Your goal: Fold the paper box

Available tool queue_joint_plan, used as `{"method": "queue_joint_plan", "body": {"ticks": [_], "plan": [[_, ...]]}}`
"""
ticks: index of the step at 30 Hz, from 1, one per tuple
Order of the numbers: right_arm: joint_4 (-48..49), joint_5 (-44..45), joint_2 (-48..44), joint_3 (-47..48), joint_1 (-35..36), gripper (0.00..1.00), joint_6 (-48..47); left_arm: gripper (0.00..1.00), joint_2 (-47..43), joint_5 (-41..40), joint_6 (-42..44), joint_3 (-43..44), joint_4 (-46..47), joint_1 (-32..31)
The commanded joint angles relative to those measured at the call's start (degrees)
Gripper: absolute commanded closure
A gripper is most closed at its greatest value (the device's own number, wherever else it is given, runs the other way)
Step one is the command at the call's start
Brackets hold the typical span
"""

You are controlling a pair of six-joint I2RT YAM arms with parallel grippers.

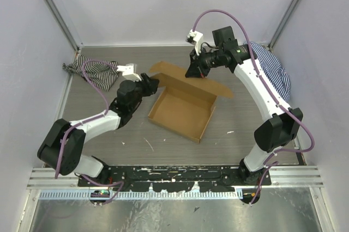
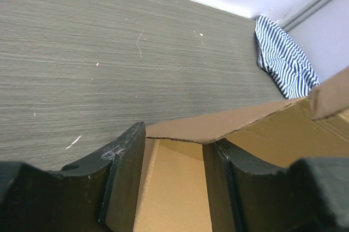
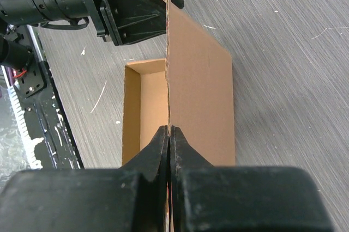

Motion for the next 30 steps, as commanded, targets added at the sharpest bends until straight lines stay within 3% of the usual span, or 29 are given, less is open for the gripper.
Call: {"method": "queue_joint_plan", "body": {"ticks": [1,9,18,20,22,25,28,30], "plan": [[3.47,-0.1,0.14,2.16,-0.25,0.99,2.02,0.49,-1.12,3.46,0.56,-2.41,5.89,0.11],[3.23,0.2,3.57,4.78,-0.75,0.99,4.18,0.56,-5.68,9.96,-2.69,-5.49,4.09,0.02],[3.09,-1.34,2.81,3.42,-0.76,0.99,3.76,0.56,-5.61,10.51,-3.54,-5.12,3.25,-1.12],[3.28,-0.43,2.33,3.39,-0.76,0.99,3.79,0.51,-6.09,8.09,-2.2,-4.47,0.88,-1.12],[3.32,0.58,2.12,3.76,-0.81,0.99,3.66,0.39,-8.26,4.65,0.64,-3.42,-4.22,-1.13],[2.7,0.59,2.31,5.1,-0.89,0.99,3.61,0.33,-13.01,-3.24,6.07,-3.95,-8.77,-1.12],[1.7,-1.54,3.01,6.13,-0.87,0.99,3.53,0.29,-15.53,-8.32,12.38,-6.67,-5.35,-1.12],[1.04,-3.82,3.27,6.28,-0.87,0.99,3.67,0.28,-15.02,-8.25,16.44,-9.24,2.16,-1.12]]}}
